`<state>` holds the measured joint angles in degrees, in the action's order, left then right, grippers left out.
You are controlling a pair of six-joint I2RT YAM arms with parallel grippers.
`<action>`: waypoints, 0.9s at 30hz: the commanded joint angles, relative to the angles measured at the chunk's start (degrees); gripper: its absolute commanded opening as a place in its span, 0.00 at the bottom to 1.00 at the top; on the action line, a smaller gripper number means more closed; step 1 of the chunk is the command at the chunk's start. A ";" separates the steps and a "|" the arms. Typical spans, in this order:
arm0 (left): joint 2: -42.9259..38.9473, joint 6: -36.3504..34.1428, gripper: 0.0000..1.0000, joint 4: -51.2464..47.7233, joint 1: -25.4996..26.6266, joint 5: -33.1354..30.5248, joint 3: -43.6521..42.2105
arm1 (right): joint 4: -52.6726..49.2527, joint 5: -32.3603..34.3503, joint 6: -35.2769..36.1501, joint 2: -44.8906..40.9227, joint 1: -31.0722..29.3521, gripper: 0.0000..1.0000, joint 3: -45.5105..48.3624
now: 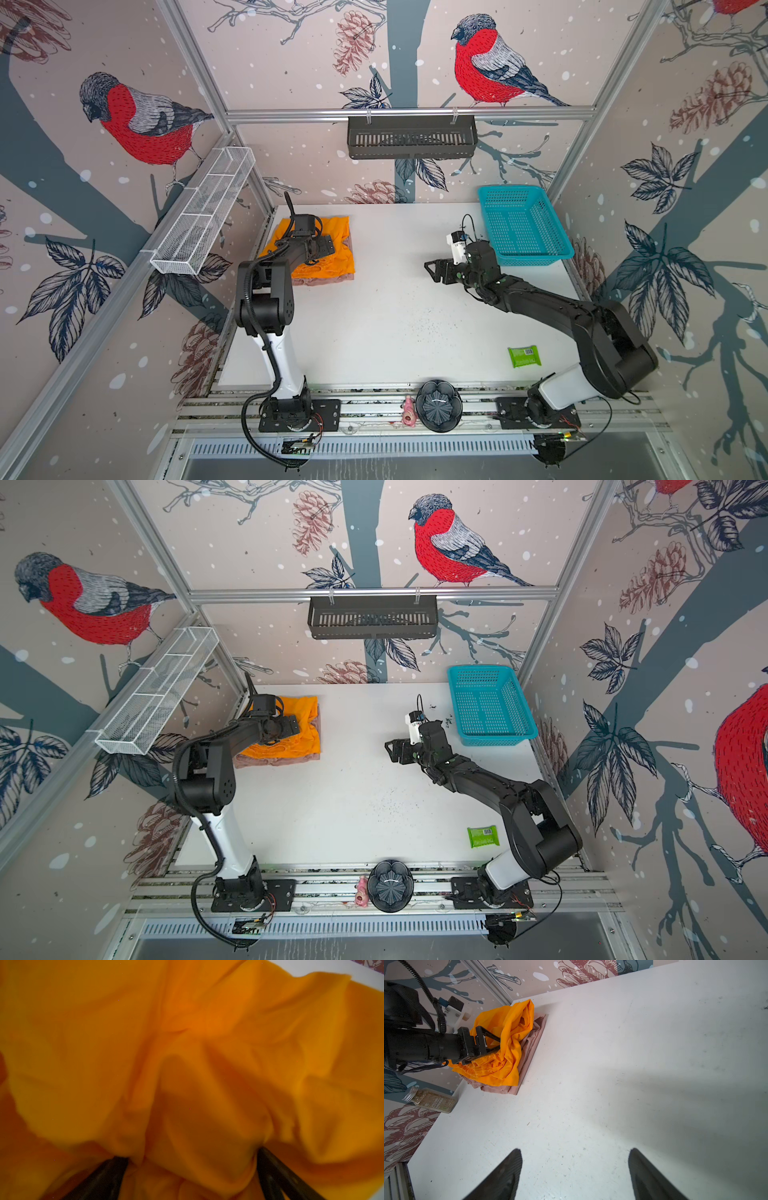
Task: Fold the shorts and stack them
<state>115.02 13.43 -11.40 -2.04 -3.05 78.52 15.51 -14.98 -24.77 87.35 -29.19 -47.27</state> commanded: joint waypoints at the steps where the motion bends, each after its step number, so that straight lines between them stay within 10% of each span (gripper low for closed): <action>1: 3.83 -7.77 0.97 -0.51 -0.25 -3.27 3.51 | 2.41 0.10 1.73 0.00 0.74 0.82 -0.50; 15: -9.41 -7.73 0.97 8.52 -0.31 -5.14 -2.38 | 0.01 4.97 10.91 -3.48 8.01 0.87 -3.03; 22: -38.97 1.71 0.97 26.78 0.47 -0.35 -32.59 | 1.90 23.05 17.50 -16.70 9.12 1.00 6.85; 27: -54.54 5.54 0.98 46.65 4.77 -13.13 -57.04 | 8.62 40.30 15.56 -23.25 13.26 1.00 17.76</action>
<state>64.64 16.49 19.59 0.97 -8.47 28.60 18.63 12.14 -9.08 65.54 -17.74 -32.80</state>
